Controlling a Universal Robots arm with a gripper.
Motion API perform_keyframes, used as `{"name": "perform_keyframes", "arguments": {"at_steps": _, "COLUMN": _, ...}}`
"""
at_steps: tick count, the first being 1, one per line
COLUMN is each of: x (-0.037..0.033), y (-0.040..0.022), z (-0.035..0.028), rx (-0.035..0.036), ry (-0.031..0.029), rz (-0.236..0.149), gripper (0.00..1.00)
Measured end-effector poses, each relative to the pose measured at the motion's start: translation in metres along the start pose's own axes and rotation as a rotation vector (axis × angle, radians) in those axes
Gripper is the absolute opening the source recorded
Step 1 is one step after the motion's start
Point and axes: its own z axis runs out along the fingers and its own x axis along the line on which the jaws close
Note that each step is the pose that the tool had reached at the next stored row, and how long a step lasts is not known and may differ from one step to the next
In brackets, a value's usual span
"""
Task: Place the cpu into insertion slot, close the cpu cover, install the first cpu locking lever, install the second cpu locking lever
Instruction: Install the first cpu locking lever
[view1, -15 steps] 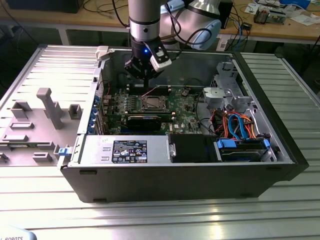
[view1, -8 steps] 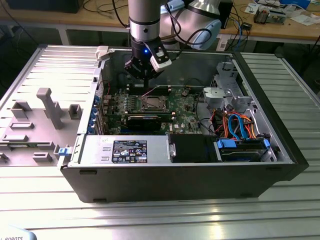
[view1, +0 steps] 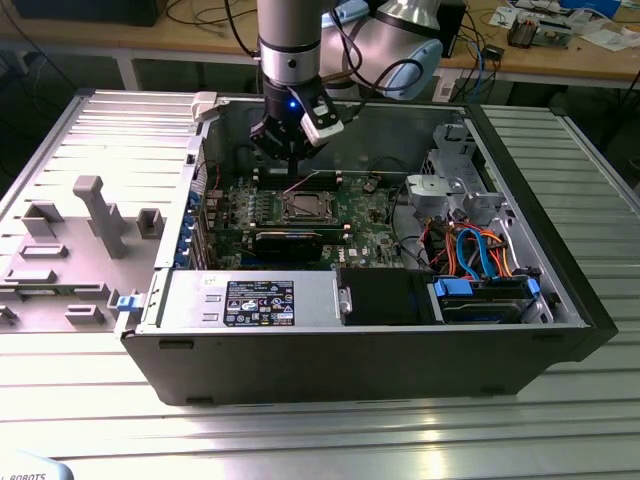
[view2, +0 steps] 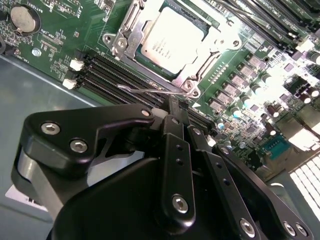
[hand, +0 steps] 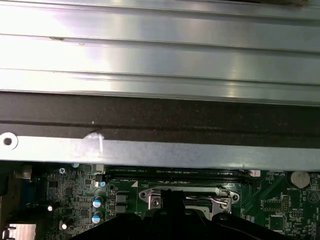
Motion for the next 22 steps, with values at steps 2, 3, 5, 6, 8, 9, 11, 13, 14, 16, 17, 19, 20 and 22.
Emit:
{"name": "perform_keyframes", "arguments": {"at_steps": 2, "x": -0.0004, "y": -0.0001, "z": 0.0014, "rx": 0.0001, "ry": 0.0001, "rz": 0.0, "gripper": 0.11}}
{"name": "perform_keyframes", "arguments": {"at_steps": 3, "x": -0.0005, "y": -0.0001, "z": 0.0018, "rx": 0.0001, "ry": 0.0001, "rz": 0.0, "gripper": 0.11}}
{"name": "perform_keyframes", "arguments": {"at_steps": 5, "x": -0.0008, "y": -0.0002, "z": 0.0027, "rx": 0.0001, "ry": 0.0, "rz": 0.0, "gripper": 0.11}}
{"name": "perform_keyframes", "arguments": {"at_steps": 6, "x": -0.0009, "y": -0.0002, "z": 0.0035, "rx": 0.0001, "ry": 0.0001, "rz": 0.0, "gripper": 0.11}}
{"name": "perform_keyframes", "arguments": {"at_steps": 8, "x": -0.0012, "y": -0.0002, "z": 0.0047, "rx": 0.0001, "ry": 0.0, "rz": 0.0, "gripper": 0.11}}
{"name": "perform_keyframes", "arguments": {"at_steps": 9, "x": -0.0016, "y": 0.0, "z": 0.0053, "rx": 0.0001, "ry": 0.0001, "rz": 0.0, "gripper": 0.11}}
{"name": "perform_keyframes", "arguments": {"at_steps": 11, "x": -0.0029, "y": 0.0019, "z": 0.0061, "rx": 0.0001, "ry": 0.0001, "rz": 0.0, "gripper": 0.11}}
{"name": "perform_keyframes", "arguments": {"at_steps": 13, "x": -0.0048, "y": 0.0047, "z": 0.0069, "rx": 0.0001, "ry": 0.0001, "rz": 0.0, "gripper": 0.11}}
{"name": "perform_keyframes", "arguments": {"at_steps": 14, "x": -0.0054, "y": 0.0052, "z": 0.0072, "rx": 0.0, "ry": 0.0001, "rz": 0.0, "gripper": 0.11}}
{"name": "perform_keyframes", "arguments": {"at_steps": 16, "x": -0.0073, "y": 0.0061, "z": 0.0077, "rx": 0.0007, "ry": 0.0002, "rz": 0.0, "gripper": 0.11}}
{"name": "perform_keyframes", "arguments": {"at_steps": 17, "x": -0.0088, "y": 0.0067, "z": 0.008, "rx": 0.0009, "ry": 0.0003, "rz": -0.003, "gripper": 0.11}}
{"name": "perform_keyframes", "arguments": {"at_steps": 19, "x": -0.0101, "y": 0.0071, "z": 0.0085, "rx": 0.0008, "ry": 0.0004, "rz": -0.008, "gripper": 0.11}}
{"name": "perform_keyframes", "arguments": {"at_steps": 20, "x": -0.0107, "y": 0.0072, "z": 0.0087, "rx": 0.0009, "ry": 0.0005, "rz": -0.009, "gripper": 0.11}}
{"name": "perform_keyframes", "arguments": {"at_steps": 22, "x": -0.012, "y": 0.0073, "z": 0.0092, "rx": 0.0008, "ry": 0.0004, "rz": -0.009, "gripper": 0.11}}
